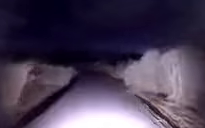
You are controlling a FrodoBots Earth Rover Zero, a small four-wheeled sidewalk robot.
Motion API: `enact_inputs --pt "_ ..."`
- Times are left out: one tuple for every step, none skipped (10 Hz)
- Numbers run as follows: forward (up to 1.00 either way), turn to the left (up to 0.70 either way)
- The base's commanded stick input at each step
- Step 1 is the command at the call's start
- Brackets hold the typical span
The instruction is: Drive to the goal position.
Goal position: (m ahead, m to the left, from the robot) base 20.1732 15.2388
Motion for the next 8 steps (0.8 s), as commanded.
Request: enact_inputs --pt "0.85 0.0" --pt "0.85 0.0" --pt "0.85 0.0" --pt "0.85 0.0" --pt "0.85 0.0" --pt "0.85 0.0" --pt "0.85 0.0" --pt "0.85 0.0"
